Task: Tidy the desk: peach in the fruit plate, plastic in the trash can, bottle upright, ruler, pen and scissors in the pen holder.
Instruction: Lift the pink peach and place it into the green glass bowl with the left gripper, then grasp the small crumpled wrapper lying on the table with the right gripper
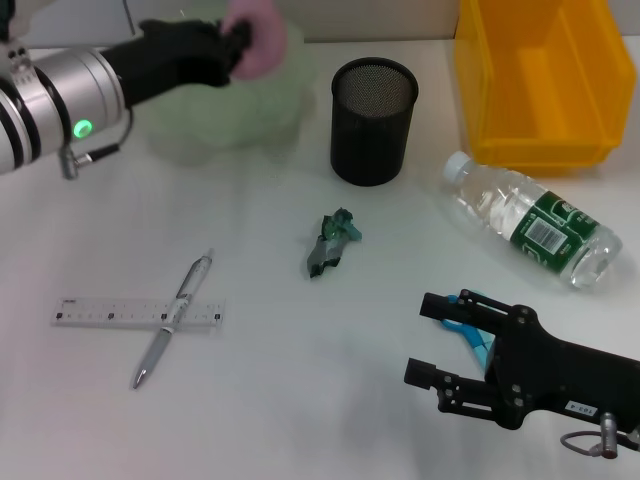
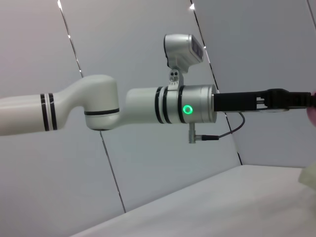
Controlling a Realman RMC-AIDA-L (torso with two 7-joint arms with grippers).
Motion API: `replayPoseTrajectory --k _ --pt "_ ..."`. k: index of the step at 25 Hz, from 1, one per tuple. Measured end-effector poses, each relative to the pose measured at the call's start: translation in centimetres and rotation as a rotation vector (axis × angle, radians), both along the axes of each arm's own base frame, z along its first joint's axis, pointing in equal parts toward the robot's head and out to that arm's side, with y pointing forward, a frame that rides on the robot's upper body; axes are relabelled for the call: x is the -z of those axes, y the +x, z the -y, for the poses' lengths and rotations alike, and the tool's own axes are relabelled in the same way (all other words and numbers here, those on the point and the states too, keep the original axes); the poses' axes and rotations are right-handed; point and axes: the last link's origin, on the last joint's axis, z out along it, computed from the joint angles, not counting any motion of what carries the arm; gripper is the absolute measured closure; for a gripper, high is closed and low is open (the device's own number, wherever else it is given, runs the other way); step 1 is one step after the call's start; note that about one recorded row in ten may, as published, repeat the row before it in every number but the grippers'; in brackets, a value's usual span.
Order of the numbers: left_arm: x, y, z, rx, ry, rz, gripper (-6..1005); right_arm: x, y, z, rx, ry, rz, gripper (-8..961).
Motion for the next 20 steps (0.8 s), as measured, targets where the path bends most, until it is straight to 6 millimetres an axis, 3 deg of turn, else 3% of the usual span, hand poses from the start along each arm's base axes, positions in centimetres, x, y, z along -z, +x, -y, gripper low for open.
replayPoseTrajectory --k 4,10,15,20 --pt "-0.1 -0.6 -1.7 -0.041 0.075 -0.052 856 0.0 -0.1 0.0 -0.001 -0.002 -0.007 156" --pt "1.6 -1.8 -3.6 -0.110 0.083 -0.126 854 0.2 -0.2 0.2 0.009 -0.007 -0.023 155" --pt "2.6 -2.1 -4.2 -0.112 0.068 -0.177 748 0.2 -0.2 0.2 0.011 -0.005 -0.025 155" --pt "2.7 -2.0 -4.2 -0.107 0.069 -0.183 513 0.1 -0.2 0.2 0.010 -0.005 -0.025 155"
